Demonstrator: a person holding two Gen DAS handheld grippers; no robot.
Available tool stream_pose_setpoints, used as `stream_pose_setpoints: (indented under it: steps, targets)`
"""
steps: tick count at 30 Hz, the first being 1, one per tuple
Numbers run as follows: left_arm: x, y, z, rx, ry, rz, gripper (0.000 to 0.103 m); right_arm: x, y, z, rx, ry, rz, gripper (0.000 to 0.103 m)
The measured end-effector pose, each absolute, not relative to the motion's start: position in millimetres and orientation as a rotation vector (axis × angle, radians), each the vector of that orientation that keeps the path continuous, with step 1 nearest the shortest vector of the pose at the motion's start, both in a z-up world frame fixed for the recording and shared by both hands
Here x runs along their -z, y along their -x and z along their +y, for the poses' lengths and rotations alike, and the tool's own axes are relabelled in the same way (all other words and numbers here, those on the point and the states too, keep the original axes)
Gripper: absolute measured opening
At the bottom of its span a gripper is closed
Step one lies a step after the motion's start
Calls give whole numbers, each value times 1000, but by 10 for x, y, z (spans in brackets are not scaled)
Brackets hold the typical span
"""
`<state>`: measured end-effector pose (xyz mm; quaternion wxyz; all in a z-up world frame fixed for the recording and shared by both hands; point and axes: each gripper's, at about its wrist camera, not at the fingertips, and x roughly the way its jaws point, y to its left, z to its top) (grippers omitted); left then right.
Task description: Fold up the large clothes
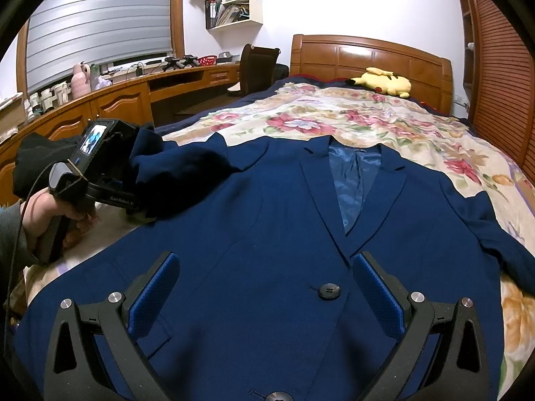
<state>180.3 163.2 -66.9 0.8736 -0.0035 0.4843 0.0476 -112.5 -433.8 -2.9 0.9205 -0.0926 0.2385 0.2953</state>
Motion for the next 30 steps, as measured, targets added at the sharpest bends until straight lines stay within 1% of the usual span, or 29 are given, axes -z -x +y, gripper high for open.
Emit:
stream_pose_setpoints:
  steps: [1, 2, 3, 4, 7, 13, 18, 21, 23, 25, 26, 27, 30]
  targets:
    - [630, -1790, 1605, -88, 0, 1002, 31, 30, 1127, -4340, -607, 190, 490, 103]
    - [596, -1778, 1583, -89, -13, 992, 26, 29, 1123, -4337, -607, 190, 490, 103]
    - [537, -1764, 1548, -95, -33, 975, 16, 29, 1125, -4337, -607, 190, 490, 103]
    - [478, -1756, 1536, -97, -40, 963, 10, 29, 1125, -4337, -607, 190, 490, 103]
    - [260, -1724, 1465, -93, -58, 904, 7, 31, 1137, -4326, -607, 188, 489, 103]
    - [-186, -1653, 1132, -38, -111, 800, 7, 22, 1123, -4340, -605, 182, 489, 103]
    - [-392, -1569, 771, 15, -166, 761, 7, 14, 1107, -4368, -598, 170, 490, 103]
    - [-398, -1457, 648, 40, -190, 782, 8, 23, 1113, -4365, -596, 169, 492, 103]
    - [-366, -1375, 623, 61, -192, 804, 14, 19, 1115, -4363, -596, 167, 493, 103]
    - [-345, -1253, 635, 81, -192, 818, 31, 17, 1115, -4359, -595, 169, 492, 103]
    - [-339, -1202, 653, 91, -185, 820, 36, 19, 1115, -4354, -595, 171, 492, 103]
    - [-336, -1146, 681, 105, -172, 822, 42, 22, 1121, -4345, -594, 173, 492, 103]
    - [-326, -979, 739, 128, -148, 823, 44, 17, 1116, -4360, -593, 173, 492, 103]
